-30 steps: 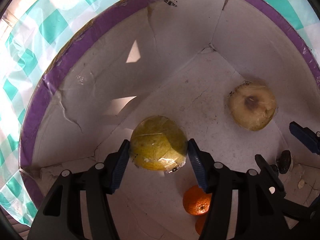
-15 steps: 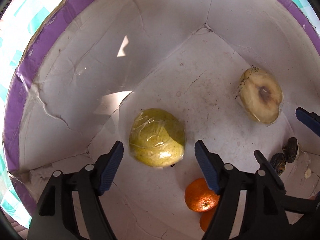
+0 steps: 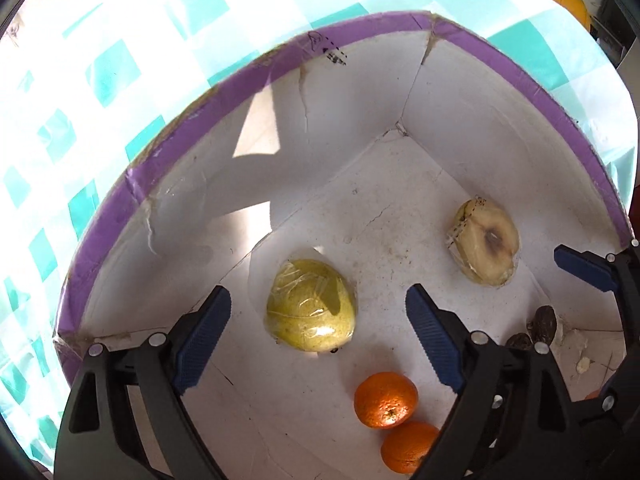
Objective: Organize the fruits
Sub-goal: 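Withdraw both tools from the box back toward the remaining fruits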
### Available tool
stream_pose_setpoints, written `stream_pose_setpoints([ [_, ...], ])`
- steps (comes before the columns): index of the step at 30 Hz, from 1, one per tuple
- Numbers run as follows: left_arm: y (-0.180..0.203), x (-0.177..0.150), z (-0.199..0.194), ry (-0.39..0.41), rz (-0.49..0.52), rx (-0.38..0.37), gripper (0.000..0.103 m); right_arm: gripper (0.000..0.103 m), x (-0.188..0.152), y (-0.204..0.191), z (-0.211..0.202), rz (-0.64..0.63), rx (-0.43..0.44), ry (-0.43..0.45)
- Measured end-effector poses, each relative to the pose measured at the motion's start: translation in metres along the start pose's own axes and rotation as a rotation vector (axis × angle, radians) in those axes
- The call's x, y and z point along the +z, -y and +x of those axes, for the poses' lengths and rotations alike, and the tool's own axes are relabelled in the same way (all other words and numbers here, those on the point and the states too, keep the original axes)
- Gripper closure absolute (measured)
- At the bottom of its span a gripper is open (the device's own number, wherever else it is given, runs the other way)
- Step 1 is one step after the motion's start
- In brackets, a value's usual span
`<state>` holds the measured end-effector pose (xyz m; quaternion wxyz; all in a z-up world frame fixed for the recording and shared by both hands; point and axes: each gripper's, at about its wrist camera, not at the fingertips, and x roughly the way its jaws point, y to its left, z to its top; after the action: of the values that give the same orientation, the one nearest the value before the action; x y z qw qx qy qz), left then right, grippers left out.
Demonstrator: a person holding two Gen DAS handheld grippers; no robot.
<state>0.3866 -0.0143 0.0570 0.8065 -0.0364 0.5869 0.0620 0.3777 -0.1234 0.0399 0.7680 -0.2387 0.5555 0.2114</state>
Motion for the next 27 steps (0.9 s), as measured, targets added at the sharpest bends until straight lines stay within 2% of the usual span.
stream_pose_setpoints([
  [4, -0.011, -0.004, -0.031, 0.14, -0.049, -0.022, 0.014, 0.017, -0.005, 0.016, -0.033, 0.045, -0.013, 0.127],
  [8, -0.013, -0.021, -0.067, 0.341, -0.09, -0.048, 0.014, 0.017, -0.013, 0.021, -0.068, 0.084, -0.042, 0.29],
  [11, -0.009, -0.03, -0.092, 0.501, -0.081, -0.057, 0.014, 0.017, -0.02, 0.02, -0.089, 0.102, -0.058, 0.409],
  [13, -0.007, -0.044, -0.105, 0.614, -0.082, -0.036, 0.013, 0.017, -0.029, 0.018, -0.086, 0.106, -0.072, 0.48],
  [15, 0.015, -0.056, -0.09, 0.708, -0.082, -0.013, 0.01, 0.017, -0.037, 0.014, -0.09, 0.107, -0.09, 0.547],
  [16, 0.015, -0.061, -0.096, 0.745, -0.084, 0.003, 0.01, 0.017, -0.04, 0.018, -0.092, 0.108, -0.104, 0.58],
  [20, 0.017, -0.079, -0.105, 0.843, -0.082, 0.017, 0.007, 0.017, -0.057, 0.011, -0.105, 0.097, -0.139, 0.677],
  [27, 0.03, -0.095, -0.115, 0.874, -0.042, 0.037, 0.007, 0.017, -0.074, 0.009, -0.112, 0.128, -0.179, 0.782],
])
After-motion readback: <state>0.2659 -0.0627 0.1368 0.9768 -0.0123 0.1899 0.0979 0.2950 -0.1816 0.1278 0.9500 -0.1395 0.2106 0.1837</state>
